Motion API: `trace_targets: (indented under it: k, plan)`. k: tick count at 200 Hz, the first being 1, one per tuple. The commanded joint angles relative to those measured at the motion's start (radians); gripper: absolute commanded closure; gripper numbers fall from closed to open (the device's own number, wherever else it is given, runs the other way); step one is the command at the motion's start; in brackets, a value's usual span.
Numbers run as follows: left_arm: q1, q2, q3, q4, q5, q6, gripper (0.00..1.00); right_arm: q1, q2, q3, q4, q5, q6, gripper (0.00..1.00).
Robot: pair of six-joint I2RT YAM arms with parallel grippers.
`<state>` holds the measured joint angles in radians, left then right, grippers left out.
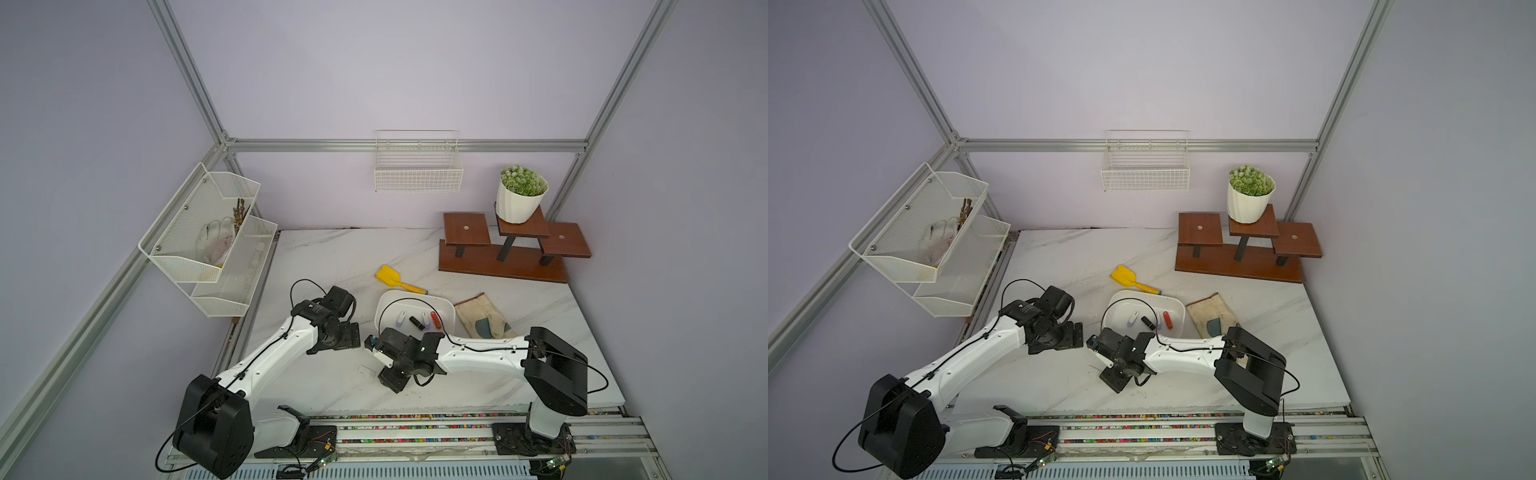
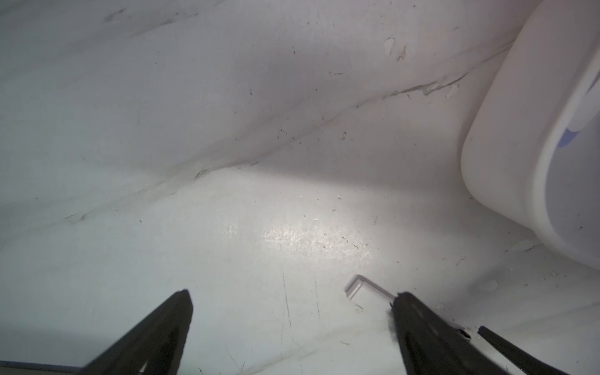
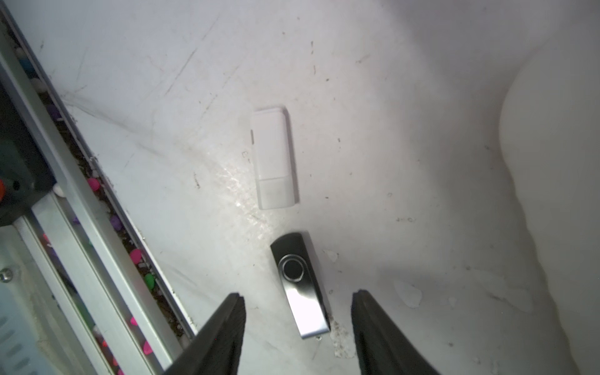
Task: Put the usb flash drive into the storage box
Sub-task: Pick up the USB flash from the center of the board.
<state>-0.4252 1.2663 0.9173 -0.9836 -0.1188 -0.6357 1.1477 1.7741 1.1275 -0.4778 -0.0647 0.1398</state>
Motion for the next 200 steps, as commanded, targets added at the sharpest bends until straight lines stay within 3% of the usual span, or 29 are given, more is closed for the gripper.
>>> trace_targets:
  k: [1, 69, 159, 200]
  plan:
    - [0.017, -0.028, -0.013, -0.009, -0.007, 0.006, 0.0, 0.018, 0.022, 0.02, 0.004, 0.031, -0.023, 0.43]
    - [0.034, -0.042, -0.018, -0.003, 0.005, 0.015, 0.0, 0.043, 0.089, 0.059, -0.039, 0.081, -0.047, 0.46]
    - [0.038, -0.035, -0.018, 0.002, 0.007, 0.018, 0.0, 0.061, 0.174, 0.145, -0.212, 0.132, -0.099, 0.63]
    - [0.038, -0.037, -0.019, 0.004, 0.01, 0.019, 0.0, 0.062, 0.206, 0.158, -0.259, 0.13, -0.102, 0.77]
